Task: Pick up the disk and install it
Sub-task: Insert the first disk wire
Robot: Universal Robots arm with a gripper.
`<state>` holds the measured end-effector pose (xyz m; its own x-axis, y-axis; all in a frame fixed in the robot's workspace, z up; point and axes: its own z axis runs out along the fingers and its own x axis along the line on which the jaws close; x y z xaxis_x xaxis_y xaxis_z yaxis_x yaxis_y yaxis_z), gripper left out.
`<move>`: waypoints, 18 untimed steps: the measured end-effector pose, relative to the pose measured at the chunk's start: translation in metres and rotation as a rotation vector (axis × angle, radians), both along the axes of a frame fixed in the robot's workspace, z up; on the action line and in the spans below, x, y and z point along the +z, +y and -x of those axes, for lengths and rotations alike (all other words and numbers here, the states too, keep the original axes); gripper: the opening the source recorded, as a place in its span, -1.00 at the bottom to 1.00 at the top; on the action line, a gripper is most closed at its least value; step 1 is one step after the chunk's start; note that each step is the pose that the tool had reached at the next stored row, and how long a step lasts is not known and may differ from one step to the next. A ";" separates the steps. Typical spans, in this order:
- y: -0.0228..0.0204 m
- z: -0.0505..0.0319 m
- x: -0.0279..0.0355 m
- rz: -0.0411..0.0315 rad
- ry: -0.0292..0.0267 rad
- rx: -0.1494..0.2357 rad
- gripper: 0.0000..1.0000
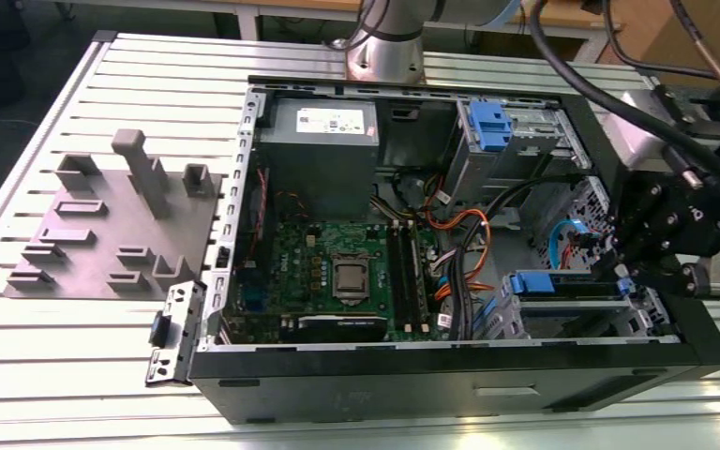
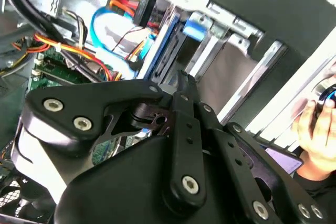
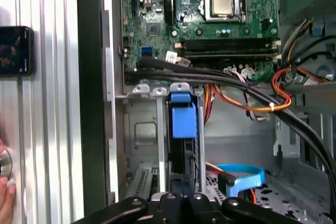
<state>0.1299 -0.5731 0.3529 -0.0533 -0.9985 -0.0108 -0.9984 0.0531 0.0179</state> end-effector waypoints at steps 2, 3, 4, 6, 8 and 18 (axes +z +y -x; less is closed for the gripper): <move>0.0000 -0.0078 0.0000 0.0000 0.0048 0.000 -0.79; 0.0000 -0.0118 0.0000 0.0000 0.0068 0.000 -0.79; 0.0000 -0.0145 -0.0001 0.0000 0.0084 0.000 -0.79; 0.0006 -0.0169 0.0002 0.0000 0.0108 0.000 -0.79; 0.0017 -0.0177 0.0015 0.0001 0.0117 0.000 -0.79; 0.0224 -0.0198 0.0076 0.0003 0.0128 0.000 -0.79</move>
